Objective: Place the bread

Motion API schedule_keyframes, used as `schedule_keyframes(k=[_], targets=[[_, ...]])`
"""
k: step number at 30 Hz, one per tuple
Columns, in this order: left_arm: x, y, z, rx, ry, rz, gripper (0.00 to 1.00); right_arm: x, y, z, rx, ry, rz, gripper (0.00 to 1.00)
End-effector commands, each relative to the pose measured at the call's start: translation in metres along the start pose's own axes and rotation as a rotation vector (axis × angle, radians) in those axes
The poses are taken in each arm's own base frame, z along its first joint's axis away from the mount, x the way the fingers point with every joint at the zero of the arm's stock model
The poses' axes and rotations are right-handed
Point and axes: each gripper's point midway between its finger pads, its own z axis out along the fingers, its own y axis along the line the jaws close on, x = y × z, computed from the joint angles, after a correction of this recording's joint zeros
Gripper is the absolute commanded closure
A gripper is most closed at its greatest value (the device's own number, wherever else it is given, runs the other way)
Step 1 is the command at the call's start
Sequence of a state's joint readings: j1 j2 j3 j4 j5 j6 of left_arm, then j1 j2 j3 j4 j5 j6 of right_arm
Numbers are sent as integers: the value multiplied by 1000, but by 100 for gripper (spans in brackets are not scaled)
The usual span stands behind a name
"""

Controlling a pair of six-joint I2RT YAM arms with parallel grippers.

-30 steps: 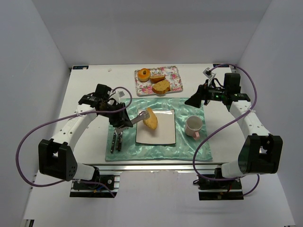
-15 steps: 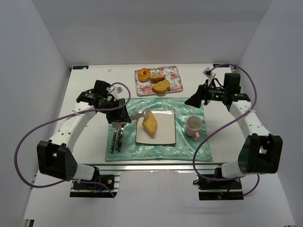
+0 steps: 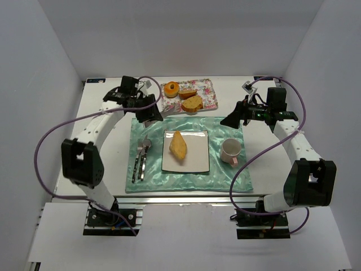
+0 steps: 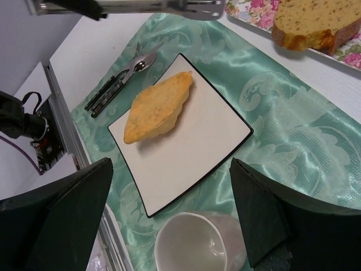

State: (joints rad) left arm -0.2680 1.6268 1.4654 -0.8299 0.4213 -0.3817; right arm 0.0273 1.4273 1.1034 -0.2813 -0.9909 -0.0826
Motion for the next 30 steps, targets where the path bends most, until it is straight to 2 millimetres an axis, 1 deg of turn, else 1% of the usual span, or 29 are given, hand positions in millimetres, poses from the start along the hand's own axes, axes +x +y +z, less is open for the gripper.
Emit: schedule_keyframes(k=[1,2,3,4,5,6,7,8,9,10,12,13,15,19,20,22,23,25,30], targets=[[-45,-21,13,89,-102,36,46,-15,3,-3,-10,-32,-55,11],[-49,-16,31,88,-79,25,46,-14,3,-3,-10,-31,-54,11],[-67,-24,32,110,-112,41,46,-15,3,-3,-10,-32,-55,11],[-73,-25,37,119,-116,44,46,-16,4,-4,-11,-33,-58,11],[-77,-20,53,116,-97,34,46,-16,3,-4,-8,-34,-59,11],[-92,-27,51,131,-129,51,46,-15,4,-4,-8,-33,-59,11],[-96,-27,54,132,-131,54,46,-15,4,-5,-5,-35,-60,11],[-97,-22,65,123,-115,46,46,-15,3,-5,-2,-36,-61,11],[-105,-23,65,118,-130,55,46,-16,3,-6,-1,-37,-63,11],[-106,-20,69,104,-126,57,46,-14,3,-6,0,-37,-59,11],[-104,-13,80,88,-103,54,46,-13,2,-6,1,-38,-55,11],[-106,-13,81,89,-103,61,47,-13,2,-6,1,-38,-53,11],[-102,-8,88,82,-82,58,47,-14,2,-7,3,-42,-55,11],[-93,-9,90,106,-54,65,48,-15,1,-6,3,-41,-54,11],[-86,-8,92,114,-36,60,48,-15,1,-6,1,-41,-55,11],[-81,-6,90,105,-29,67,48,-15,0,-5,-2,-40,-50,11],[-75,-1,93,92,-13,60,48,-16,0,-5,-3,-41,-50,11],[-72,0,92,93,-14,61,48,-17,0,-4,-8,-42,-43,11],[-69,-2,99,124,-11,57,49,-18,0,-5,-6,-44,-44,11]])
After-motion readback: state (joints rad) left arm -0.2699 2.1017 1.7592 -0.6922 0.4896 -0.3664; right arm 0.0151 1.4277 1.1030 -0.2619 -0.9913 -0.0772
